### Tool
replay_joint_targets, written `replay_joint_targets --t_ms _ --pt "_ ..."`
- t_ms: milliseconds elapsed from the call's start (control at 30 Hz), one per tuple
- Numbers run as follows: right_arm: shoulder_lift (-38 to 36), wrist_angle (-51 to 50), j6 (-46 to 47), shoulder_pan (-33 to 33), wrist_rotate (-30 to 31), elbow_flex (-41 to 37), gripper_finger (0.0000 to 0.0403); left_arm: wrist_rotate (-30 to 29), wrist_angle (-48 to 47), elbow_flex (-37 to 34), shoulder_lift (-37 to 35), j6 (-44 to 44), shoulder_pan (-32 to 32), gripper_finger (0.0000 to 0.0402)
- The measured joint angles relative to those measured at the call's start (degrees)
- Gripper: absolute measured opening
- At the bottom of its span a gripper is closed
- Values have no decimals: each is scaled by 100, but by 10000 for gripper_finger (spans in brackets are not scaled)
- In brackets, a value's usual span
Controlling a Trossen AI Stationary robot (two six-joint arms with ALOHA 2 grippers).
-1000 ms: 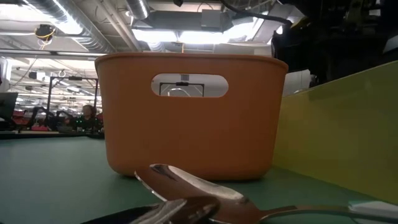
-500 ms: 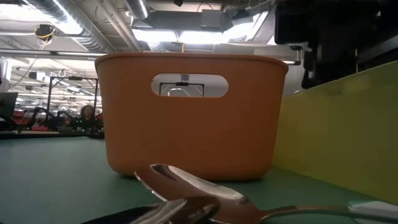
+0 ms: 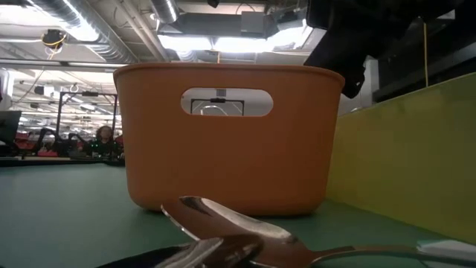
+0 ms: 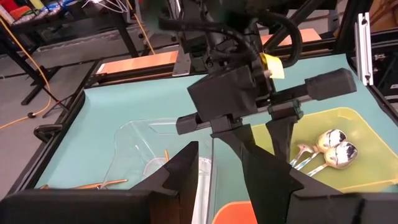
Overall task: Sort silverware by color (type)
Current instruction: Put the gold spoon into the transparent bin
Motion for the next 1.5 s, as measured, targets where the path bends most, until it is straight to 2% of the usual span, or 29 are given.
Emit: replay_joint_targets --t_ms 100,300,467,800,1167,1300,1500 --pt "2 -17 -7 2 99 -2 111 0 -1 0 0 0 0 116" --pt "-42 -84 -547 -96 822 88 111 0 -1 0 0 0 0 116" --pt "-86 -385 -953 -491 724 518 111 0 -5 0 0 11 0 116" --pt "-119 -1805 -1491 -1827 688 1393 111 -66 -334 0 0 11 -26 116" --pt "-117 -1927 -1646 -3625 686 1413 111 -217 -625 0 0 17 2 116" --pt "-19 -1845 -1646 -4076 687 1413 111 -430 -662 0 0 17 110 116" --pt "340 -1795 -1646 -4513 688 1413 111 -450 -769 0 0 17 397 116"
